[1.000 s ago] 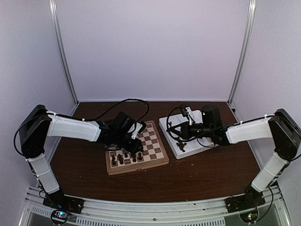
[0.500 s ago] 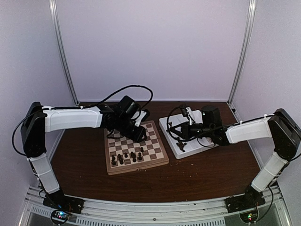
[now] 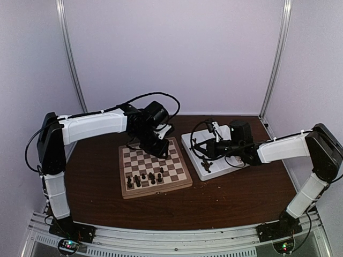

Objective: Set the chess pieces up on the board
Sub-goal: Place the chess piece on the chessboard, then move the chess piece to the chessboard.

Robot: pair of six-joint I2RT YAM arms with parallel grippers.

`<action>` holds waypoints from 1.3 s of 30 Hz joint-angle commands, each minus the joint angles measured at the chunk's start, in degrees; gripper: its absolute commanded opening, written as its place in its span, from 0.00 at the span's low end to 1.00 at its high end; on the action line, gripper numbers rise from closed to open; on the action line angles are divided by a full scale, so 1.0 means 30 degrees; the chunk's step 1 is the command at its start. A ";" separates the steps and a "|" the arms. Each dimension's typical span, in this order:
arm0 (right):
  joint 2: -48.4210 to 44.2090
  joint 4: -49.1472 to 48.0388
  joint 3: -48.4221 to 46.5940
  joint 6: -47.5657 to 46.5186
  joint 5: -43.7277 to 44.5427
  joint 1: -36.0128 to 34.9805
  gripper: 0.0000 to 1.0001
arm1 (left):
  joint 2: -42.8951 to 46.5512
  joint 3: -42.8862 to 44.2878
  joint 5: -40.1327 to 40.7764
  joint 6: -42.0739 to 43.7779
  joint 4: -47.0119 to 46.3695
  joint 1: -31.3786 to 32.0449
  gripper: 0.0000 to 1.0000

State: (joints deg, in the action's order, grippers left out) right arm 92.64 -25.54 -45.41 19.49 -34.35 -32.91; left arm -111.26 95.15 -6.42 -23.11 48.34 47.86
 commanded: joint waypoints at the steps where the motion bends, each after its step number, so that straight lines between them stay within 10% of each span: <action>1: -0.0589 -0.0155 -0.0021 -0.0121 0.1000 0.0258 0.00 | -0.0705 0.1064 -0.0241 -0.0206 0.1767 0.0015 0.28; 39: -0.0692 0.0177 0.0019 -0.0138 0.1726 0.0422 0.00 | -0.3545 0.1912 0.1776 -0.0320 0.2236 0.0473 0.28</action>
State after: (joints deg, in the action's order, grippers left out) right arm 91.48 -24.93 -45.39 19.46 -29.71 -31.99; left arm -120.57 99.13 -2.02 -24.12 54.41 48.88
